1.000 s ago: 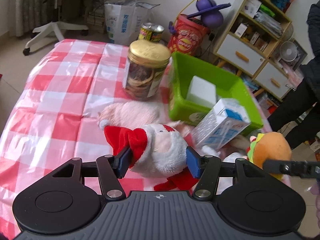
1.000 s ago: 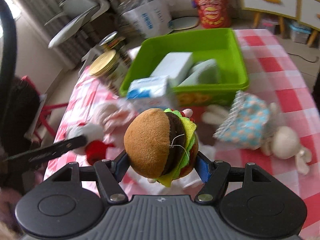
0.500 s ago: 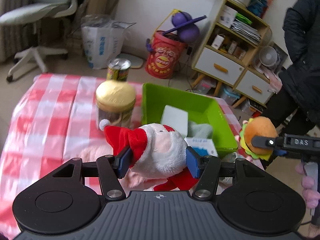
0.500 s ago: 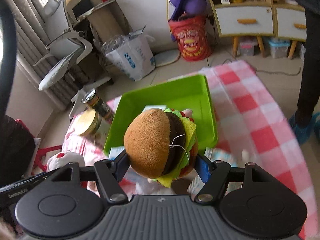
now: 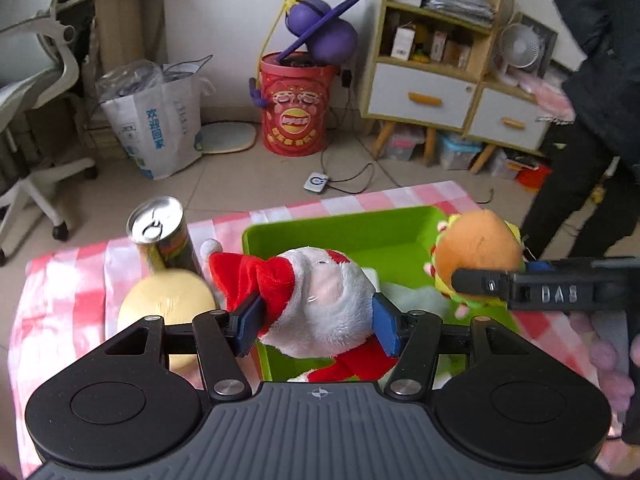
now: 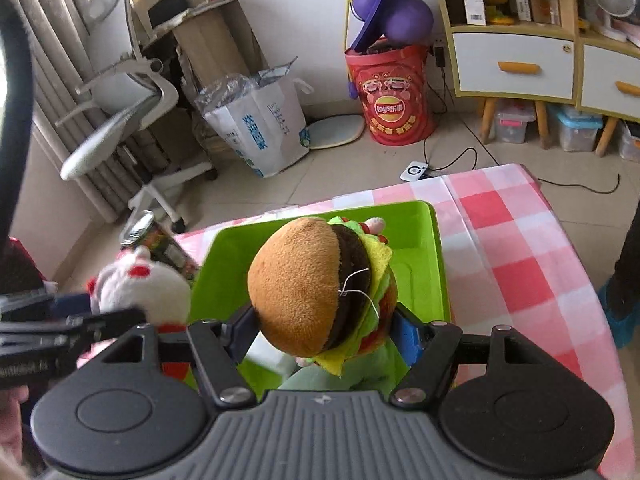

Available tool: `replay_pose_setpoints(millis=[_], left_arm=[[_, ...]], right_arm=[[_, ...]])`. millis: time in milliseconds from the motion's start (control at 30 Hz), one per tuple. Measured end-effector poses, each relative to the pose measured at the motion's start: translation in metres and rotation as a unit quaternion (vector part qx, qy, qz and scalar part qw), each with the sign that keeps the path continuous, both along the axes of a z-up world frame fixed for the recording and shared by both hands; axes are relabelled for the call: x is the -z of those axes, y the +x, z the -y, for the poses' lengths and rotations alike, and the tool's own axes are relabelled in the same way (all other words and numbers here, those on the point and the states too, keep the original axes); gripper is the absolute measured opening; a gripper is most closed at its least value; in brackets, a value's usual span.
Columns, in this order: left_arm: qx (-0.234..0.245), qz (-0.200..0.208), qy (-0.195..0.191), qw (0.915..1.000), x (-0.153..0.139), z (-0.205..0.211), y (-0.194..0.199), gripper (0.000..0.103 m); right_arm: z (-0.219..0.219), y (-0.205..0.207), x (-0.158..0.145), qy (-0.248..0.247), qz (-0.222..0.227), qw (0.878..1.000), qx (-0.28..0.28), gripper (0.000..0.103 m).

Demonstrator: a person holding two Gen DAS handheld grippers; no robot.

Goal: Organize soft objects
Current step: 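Carry the Santa and hamburger plushes into the green bin and release them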

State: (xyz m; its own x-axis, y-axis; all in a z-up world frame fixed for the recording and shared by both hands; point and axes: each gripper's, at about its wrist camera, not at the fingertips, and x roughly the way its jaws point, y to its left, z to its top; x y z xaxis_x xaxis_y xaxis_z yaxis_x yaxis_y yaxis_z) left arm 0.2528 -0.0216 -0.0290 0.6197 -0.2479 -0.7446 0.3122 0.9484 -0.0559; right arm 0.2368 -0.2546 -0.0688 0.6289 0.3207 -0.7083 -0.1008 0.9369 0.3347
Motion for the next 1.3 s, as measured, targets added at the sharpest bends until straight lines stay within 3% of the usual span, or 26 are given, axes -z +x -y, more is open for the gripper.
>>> replay_pose_setpoints(millis=[100, 267, 367, 500, 667, 933, 1100, 1300], left_arm=[[0.005, 0.002, 0.021, 0.9998, 0.011, 0.009, 0.021, 0.058], [0.028, -0.01, 0.098, 0.9947, 0.03, 0.029, 0.047, 0.058], [0.038, -0.034, 0.108, 0.9929, 0.04, 0.034, 0.059, 0.058], [0.047, -0.034, 0.116, 0.9915, 0.048, 0.039, 0.067, 0.06], [0.05, -0.029, 0.092, 0.9941, 0.052, 0.041, 0.08, 0.063], [0.054, 0.005, 0.107, 0.9928, 0.061, 0.052, 0.075, 0.076], [0.046, 0.015, 0.066, 0.9967, 0.047, 0.042, 0.068, 0.087], [0.029, 0.023, 0.029, 0.9989, 0.018, 0.029, 0.044, 0.092]], right_arm=[[-0.004, 0.015, 0.014, -0.012, -0.006, 1.0, -0.009, 0.047], [-0.01, 0.037, 0.033, -0.042, -0.023, 0.999, -0.025, 0.047], [-0.011, 0.048, 0.039, -0.053, -0.028, 0.998, -0.029, 0.049], [-0.016, 0.061, 0.045, -0.065, -0.028, 0.997, -0.037, 0.05], [-0.017, 0.067, 0.046, -0.073, -0.028, 0.996, -0.038, 0.059], [-0.009, 0.062, 0.038, -0.069, -0.023, 0.997, -0.031, 0.06], [-0.005, 0.053, 0.028, -0.072, -0.021, 0.997, -0.037, 0.06], [0.0, 0.031, 0.008, -0.062, -0.021, 0.997, -0.041, 0.062]])
